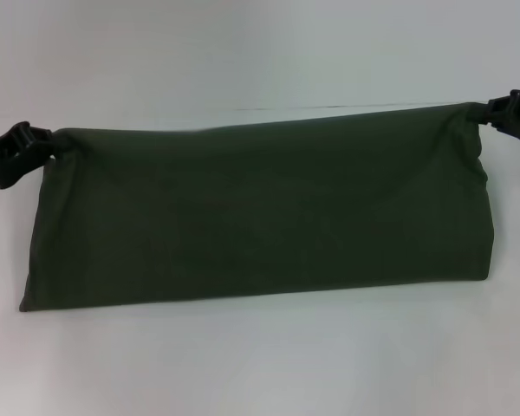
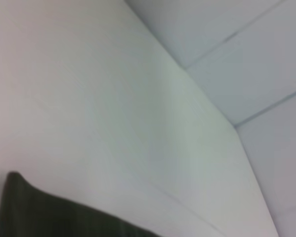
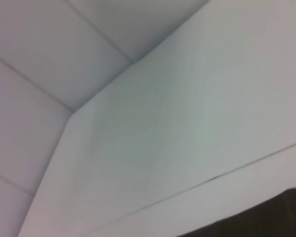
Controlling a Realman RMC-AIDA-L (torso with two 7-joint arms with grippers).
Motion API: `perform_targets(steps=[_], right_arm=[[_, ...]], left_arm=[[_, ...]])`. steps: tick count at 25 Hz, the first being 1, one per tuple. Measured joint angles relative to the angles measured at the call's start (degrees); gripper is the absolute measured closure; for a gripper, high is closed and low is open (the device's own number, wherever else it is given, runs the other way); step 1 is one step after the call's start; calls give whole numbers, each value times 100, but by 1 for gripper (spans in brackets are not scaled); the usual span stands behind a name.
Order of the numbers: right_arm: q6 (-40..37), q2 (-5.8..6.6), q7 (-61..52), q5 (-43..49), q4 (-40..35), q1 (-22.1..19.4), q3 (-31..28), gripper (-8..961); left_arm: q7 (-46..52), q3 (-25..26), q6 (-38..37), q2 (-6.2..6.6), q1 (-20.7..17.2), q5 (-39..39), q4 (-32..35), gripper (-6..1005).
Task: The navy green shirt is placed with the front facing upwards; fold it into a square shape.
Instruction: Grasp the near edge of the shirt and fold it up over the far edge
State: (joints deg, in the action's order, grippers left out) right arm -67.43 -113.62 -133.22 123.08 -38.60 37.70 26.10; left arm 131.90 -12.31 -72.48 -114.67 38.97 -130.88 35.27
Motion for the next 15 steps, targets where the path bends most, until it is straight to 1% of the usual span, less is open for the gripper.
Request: perform_targets(steps=[3, 6, 7, 8, 11, 12, 15], right_arm=[[370, -145, 222, -161, 19, -9, 5, 935], [645, -253, 434, -312, 96, 16, 41, 933], [825, -323, 586, -361, 225, 79, 51, 933], [825, -323, 586, -361, 225, 79, 51, 933], [1144, -437, 785, -387, 336, 139, 63, 933], [1275, -484, 849, -387, 351, 153, 67, 933], [1590, -562, 947, -390, 394, 177, 110, 933]], left_arm=[[-190, -7, 343, -142, -5, 178, -6, 968], [-398, -5, 651, -278, 22, 286, -26, 967], [-504, -4, 844, -342, 61, 298, -76, 967], [-504, -4, 844, -342, 61, 298, -76, 967], [-677, 0, 1114, -429, 115, 357, -153, 967], [-753, 1, 1232, -476, 126, 398, -171, 967], [-886, 1, 1479, -542, 136, 472, -212, 968]])
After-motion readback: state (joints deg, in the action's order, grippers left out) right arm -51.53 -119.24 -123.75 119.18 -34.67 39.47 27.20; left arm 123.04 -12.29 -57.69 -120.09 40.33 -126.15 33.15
